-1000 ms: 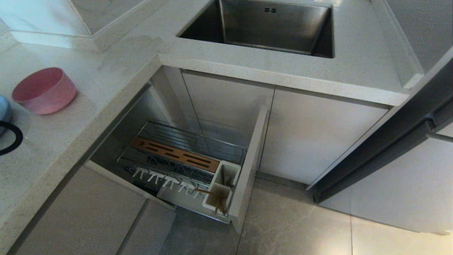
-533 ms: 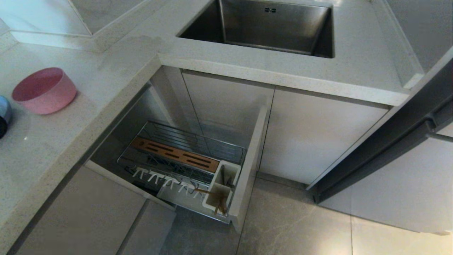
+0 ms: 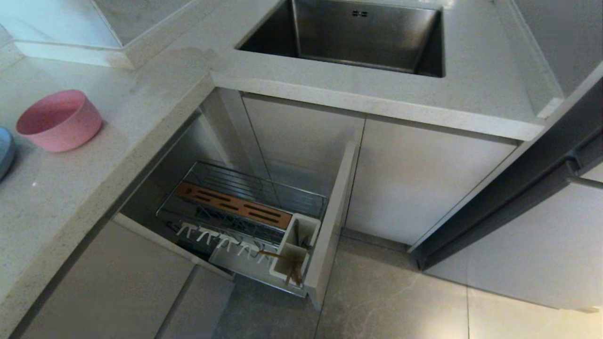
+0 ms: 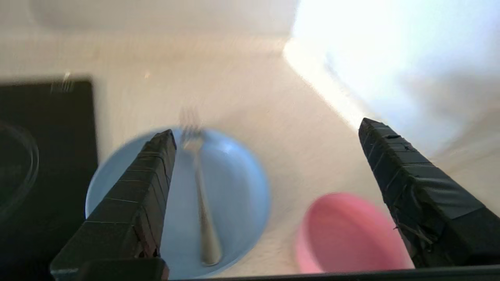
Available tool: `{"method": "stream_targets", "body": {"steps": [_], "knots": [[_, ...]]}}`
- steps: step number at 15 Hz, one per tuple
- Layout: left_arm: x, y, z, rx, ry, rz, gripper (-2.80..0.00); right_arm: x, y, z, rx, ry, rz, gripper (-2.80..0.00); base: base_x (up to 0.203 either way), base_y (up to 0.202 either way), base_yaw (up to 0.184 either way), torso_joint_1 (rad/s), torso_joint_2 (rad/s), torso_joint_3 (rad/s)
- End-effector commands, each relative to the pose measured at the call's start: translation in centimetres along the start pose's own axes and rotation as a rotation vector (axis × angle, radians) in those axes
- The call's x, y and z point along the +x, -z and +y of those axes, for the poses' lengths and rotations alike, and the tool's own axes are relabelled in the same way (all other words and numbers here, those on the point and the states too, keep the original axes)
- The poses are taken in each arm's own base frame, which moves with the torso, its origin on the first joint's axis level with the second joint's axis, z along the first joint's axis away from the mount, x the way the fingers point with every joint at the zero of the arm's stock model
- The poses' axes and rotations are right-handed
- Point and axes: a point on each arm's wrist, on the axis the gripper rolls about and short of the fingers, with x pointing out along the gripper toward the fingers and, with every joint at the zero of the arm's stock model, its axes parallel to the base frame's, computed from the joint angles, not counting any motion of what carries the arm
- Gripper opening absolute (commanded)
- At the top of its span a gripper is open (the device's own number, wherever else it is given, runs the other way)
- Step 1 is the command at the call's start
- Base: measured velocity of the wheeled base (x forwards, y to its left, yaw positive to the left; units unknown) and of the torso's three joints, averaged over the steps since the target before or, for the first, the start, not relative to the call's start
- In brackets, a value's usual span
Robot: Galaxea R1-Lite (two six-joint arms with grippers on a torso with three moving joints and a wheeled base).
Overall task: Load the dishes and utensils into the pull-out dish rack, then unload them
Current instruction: Close the cupboard
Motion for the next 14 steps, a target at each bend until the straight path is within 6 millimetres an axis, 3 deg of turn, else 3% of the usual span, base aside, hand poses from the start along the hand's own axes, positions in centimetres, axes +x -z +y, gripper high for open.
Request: {"method": "stream_targets", "body": {"steps": [1, 4, 9, 11, 14], "knots": [[-3.7, -2.9, -0.3, 0.007, 0.091, -0.081, -2.80, 0.0, 0.0, 0.0, 0.000, 0.000, -0.001, -2.80, 0.000, 0.000, 0.000, 0.000, 0.00, 0.000], [-6.7, -4.5, -0.6, 0.139, 0.232, -0.106, -2.80, 0.0, 0.0, 0.0, 0.000, 0.000, -0.001, -2.80, 0.000, 0.000, 0.000, 0.000, 0.00, 0.000], [-9.6, -6.8, 0.0, 0.164, 0.331, -0.122, -2.80, 0.0, 0.0, 0.0, 0.000, 0.000, -0.001, -2.80, 0.000, 0.000, 0.000, 0.000, 0.00, 0.000], [-10.2, -6.8, 0.3, 0.206, 0.391, -0.041, -2.80, 0.0, 0.0, 0.0, 0.000, 0.000, -0.001, -2.80, 0.000, 0.000, 0.000, 0.000, 0.00, 0.000], [-11.1, -4.8, 1.2, 0.321, 0.473, 0.251, -2.80, 0.0, 0.0, 0.0, 0.000, 0.000, -0.001, -2.80, 0.000, 0.000, 0.000, 0.000, 0.00, 0.000]]}}
